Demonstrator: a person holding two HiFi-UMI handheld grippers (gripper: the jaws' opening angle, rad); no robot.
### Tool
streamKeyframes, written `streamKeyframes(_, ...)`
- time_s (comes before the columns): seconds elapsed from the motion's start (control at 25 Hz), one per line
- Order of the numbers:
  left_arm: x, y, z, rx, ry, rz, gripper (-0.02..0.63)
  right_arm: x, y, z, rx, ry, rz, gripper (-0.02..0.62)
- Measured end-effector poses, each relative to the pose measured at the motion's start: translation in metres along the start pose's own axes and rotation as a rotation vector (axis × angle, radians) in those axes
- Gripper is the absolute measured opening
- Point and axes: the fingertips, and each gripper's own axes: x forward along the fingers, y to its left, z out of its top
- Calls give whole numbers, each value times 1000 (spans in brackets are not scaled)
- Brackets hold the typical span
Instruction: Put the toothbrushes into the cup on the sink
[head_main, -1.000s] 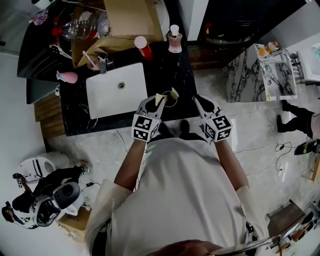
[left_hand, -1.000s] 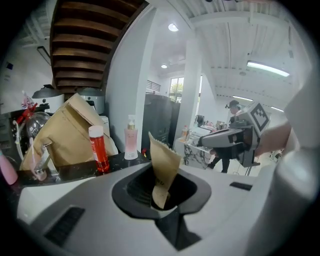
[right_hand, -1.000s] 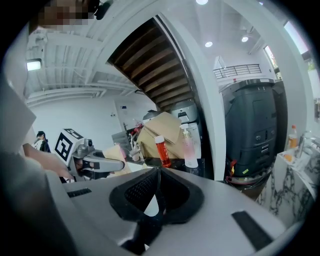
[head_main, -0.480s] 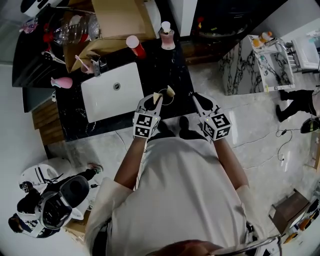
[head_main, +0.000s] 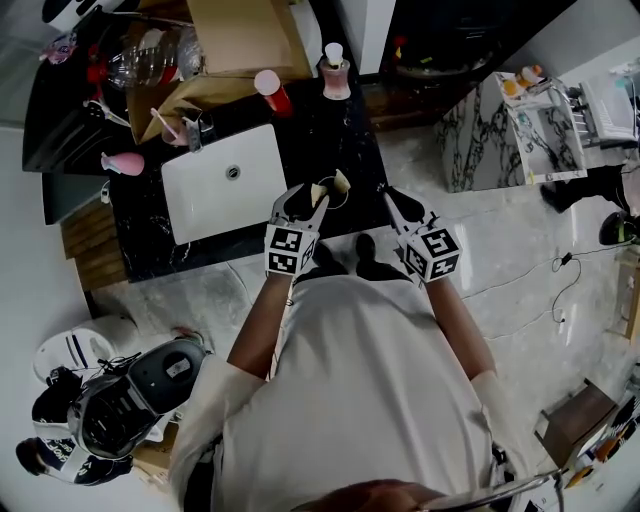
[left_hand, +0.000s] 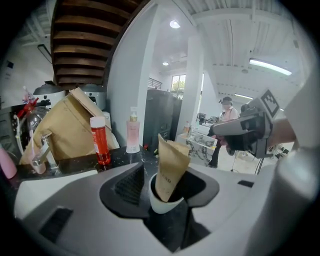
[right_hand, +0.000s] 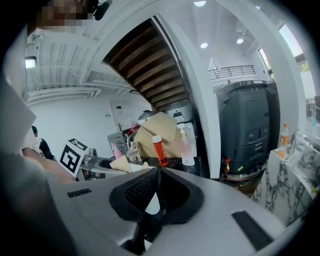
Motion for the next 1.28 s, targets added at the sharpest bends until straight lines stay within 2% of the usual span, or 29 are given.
streamKeyframes(0.68,-48,-7,51,14,-101,-10,193,-4,6,30,-53,-27,25,43)
streamKeyframes(1.28,-96,11,72,-38,-159,62,150,-22,24,71,-97,-96,69,43)
